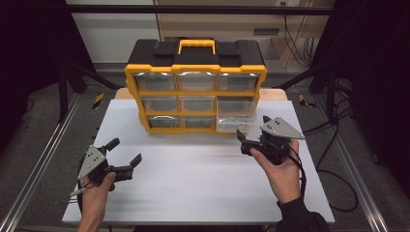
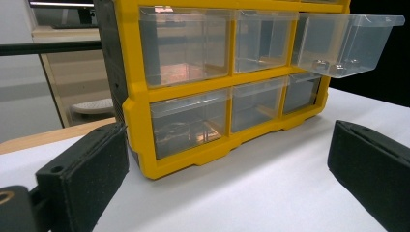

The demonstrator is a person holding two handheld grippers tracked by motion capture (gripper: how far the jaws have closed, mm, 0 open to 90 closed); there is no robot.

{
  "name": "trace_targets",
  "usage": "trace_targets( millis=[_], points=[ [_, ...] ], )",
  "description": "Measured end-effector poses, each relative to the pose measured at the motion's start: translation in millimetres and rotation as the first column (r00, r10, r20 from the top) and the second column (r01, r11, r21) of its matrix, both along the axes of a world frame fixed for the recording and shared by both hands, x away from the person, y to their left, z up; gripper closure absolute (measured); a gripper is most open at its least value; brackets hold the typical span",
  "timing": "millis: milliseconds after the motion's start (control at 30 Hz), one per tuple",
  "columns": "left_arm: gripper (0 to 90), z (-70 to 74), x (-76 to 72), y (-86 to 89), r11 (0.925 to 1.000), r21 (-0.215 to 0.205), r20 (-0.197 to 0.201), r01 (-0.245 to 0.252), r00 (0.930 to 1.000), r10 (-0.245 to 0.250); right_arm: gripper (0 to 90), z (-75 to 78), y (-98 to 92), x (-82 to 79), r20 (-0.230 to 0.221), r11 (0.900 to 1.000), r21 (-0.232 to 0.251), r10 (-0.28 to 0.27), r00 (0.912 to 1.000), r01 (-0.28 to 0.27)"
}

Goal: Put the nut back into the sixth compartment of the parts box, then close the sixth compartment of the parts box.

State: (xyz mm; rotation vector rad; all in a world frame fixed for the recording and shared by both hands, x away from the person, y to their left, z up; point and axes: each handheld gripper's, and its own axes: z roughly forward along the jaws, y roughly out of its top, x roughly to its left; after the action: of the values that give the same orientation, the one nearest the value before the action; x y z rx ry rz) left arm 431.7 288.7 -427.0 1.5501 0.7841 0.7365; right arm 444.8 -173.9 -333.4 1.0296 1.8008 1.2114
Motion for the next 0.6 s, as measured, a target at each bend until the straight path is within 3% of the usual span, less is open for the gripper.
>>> trace_targets(
  millis=[300,467,600],
  points=[
    [0.8,-4.2,1.4,0.4,1.0000,-0.005,-0.025,-0.002,0.9997,0.001,11.8,-37.3,-0.8,5.1,0.017,0.999,-0.001,-0.050,0.9986,0.050],
    [0.8,-4.5,1.5,-0.4,1.0000,0.002,-0.025,-0.004,0.9997,0.004,13.6,-53.0,0.3,-0.8,0.035,0.999,0.009,-0.049,0.9982,0.049],
    [0.8,-5.9,0.6,0.6,0.9999,0.004,-0.033,-0.012,0.9994,0.012,30.1,-67.5,-0.5,-7.0,0.055,0.998,0.015,-0.063,0.9965,0.062]
  ],
)
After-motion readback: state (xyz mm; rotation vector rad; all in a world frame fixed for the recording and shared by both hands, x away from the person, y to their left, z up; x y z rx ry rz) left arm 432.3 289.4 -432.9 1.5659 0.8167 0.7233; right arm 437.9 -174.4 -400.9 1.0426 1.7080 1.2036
